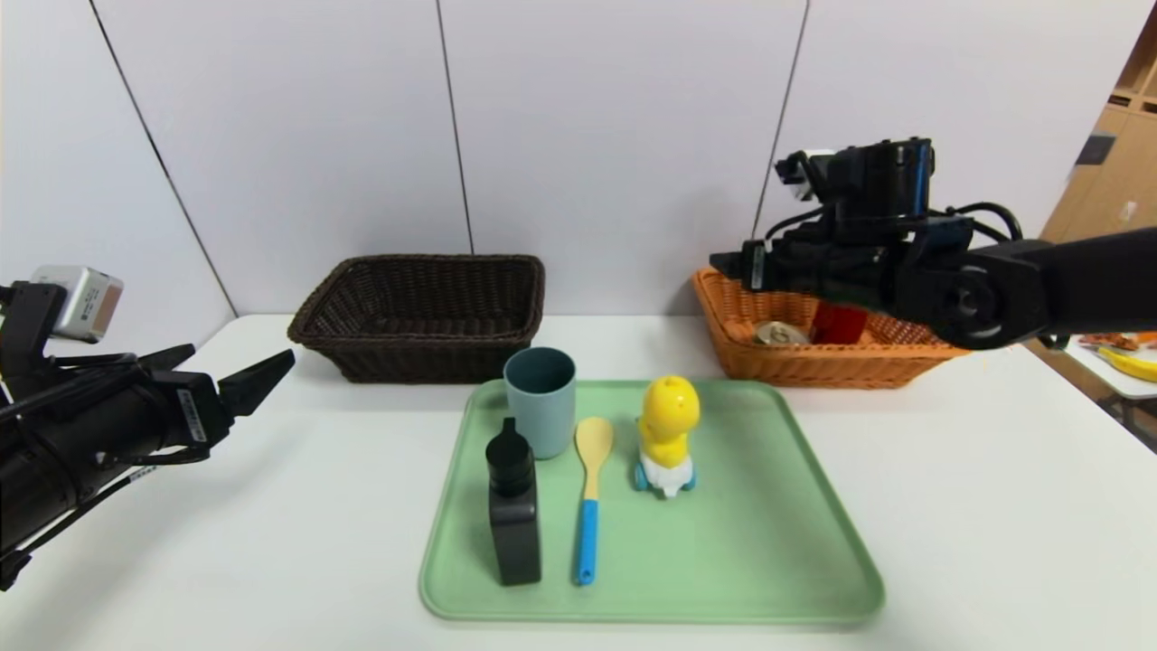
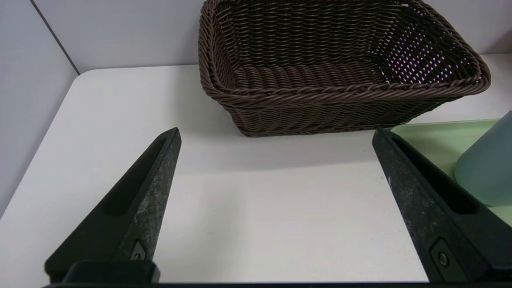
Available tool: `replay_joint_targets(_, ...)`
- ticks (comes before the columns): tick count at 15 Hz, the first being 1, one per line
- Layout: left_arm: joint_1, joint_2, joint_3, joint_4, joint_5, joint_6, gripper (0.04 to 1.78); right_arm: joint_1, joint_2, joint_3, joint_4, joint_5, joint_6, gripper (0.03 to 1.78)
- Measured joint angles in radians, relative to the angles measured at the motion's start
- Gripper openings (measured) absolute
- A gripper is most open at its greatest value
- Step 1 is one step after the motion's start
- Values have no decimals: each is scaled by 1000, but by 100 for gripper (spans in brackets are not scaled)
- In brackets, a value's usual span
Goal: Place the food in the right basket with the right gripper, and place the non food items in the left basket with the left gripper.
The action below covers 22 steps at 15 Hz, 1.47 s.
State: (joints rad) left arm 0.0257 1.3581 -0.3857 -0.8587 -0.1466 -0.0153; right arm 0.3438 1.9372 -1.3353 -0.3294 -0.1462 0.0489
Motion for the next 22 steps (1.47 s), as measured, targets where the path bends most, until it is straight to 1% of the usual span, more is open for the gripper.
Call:
replay_joint_targets(3, 0, -11, 8, 0, 0, 1, 169, 114, -102, 265, -326, 30, 6, 165)
replay_joint_targets(4, 0, -18, 16, 0, 0, 2, 169, 148, -144, 350, -407, 37, 5, 165)
replay_joint_targets(5, 0, -26, 26, 0, 0, 3, 169, 184, -193, 436, -468, 42, 5, 166)
replay_joint_targets(8, 0, -48, 51, 1, 0, 6, 169, 259, -326, 634, -546, 46, 19, 168)
replay_joint_targets(10, 0, -65, 66, 1, 0, 6, 169, 286, -383, 741, -624, 47, 23, 168)
replay_joint_targets(12, 0, -78, 75, 2, 0, 6, 169, 296, -409, 842, -687, 47, 21, 169)
replay_joint_targets(15, 0, -95, 78, 3, -1, 8, 169, 305, -385, 961, -778, 46, 22, 169)
replay_joint_targets(17, 0, -105, 81, 4, -1, 7, 169, 319, -321, 1027, -889, 41, 19, 169)
replay_joint_targets(20, 0, -123, 86, 8, -1, 6, 169, 356, -176, 1120, -1110, 27, 12, 169)
replay_joint_targets(21, 0, -126, 86, 8, -1, 6, 169, 376, -135, 1140, -1159, 11, 17, 169)
replay_joint_targets(22, 1, -129, 87, 8, -1, 5, 169, 398, -103, 1152, -1187, -1, 21, 169)
